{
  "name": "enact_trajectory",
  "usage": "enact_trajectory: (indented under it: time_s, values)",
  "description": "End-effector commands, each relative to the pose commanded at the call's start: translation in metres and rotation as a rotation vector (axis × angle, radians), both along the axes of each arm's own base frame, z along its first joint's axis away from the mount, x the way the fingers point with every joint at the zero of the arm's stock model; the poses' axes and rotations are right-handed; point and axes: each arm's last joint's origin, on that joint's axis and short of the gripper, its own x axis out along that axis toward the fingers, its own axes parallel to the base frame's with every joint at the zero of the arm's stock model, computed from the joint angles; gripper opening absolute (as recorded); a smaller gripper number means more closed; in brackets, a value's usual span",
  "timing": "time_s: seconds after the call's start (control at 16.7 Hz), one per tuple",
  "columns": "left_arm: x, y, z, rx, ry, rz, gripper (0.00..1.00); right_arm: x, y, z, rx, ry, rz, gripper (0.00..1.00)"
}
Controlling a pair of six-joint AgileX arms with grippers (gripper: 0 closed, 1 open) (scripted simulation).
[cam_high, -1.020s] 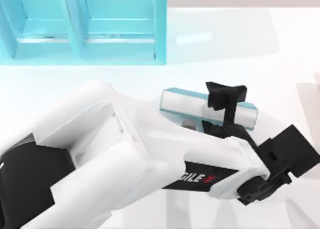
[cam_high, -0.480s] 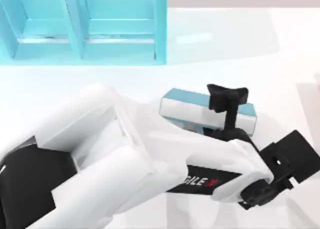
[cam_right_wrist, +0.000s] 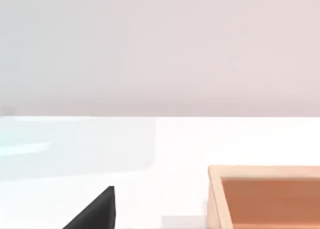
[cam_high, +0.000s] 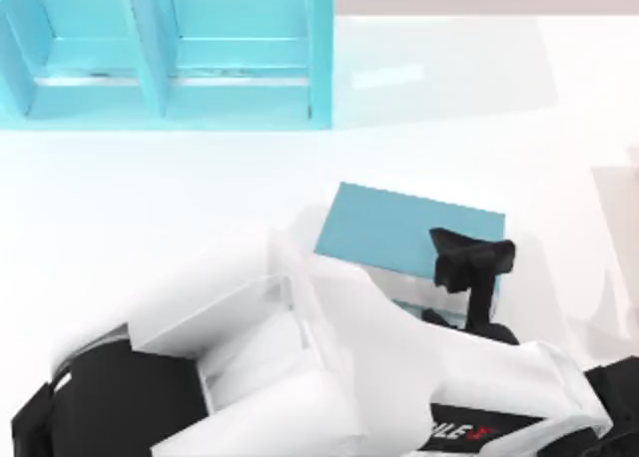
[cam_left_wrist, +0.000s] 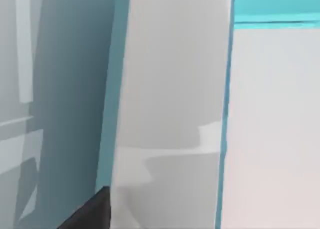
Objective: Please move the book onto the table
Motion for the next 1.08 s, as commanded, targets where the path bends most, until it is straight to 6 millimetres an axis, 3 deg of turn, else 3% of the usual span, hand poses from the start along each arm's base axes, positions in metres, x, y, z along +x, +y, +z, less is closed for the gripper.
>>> enact_trajectory:
  time_s: [0.24, 0.6, 0.84, 1.08]
  values:
    - [-0.031, 0.001, 0.000, -0.006, -0.001, 0.003, 1.00, 0.000, 0.000, 0.000, 0.000, 0.000, 0.000, 1.00]
    - [-0.070, 0.010, 0.017, 0.010, -0.010, 0.014, 1.00, 0.000, 0.000, 0.000, 0.000, 0.000, 0.000, 1.00]
    - [-0.087, 0.014, 0.025, 0.019, -0.027, 0.015, 1.00, 0.000, 0.000, 0.000, 0.000, 0.000, 0.000, 1.00]
    - [-0.091, 0.015, 0.026, 0.021, -0.035, 0.014, 1.00, 0.000, 0.000, 0.000, 0.000, 0.000, 0.000, 1.00]
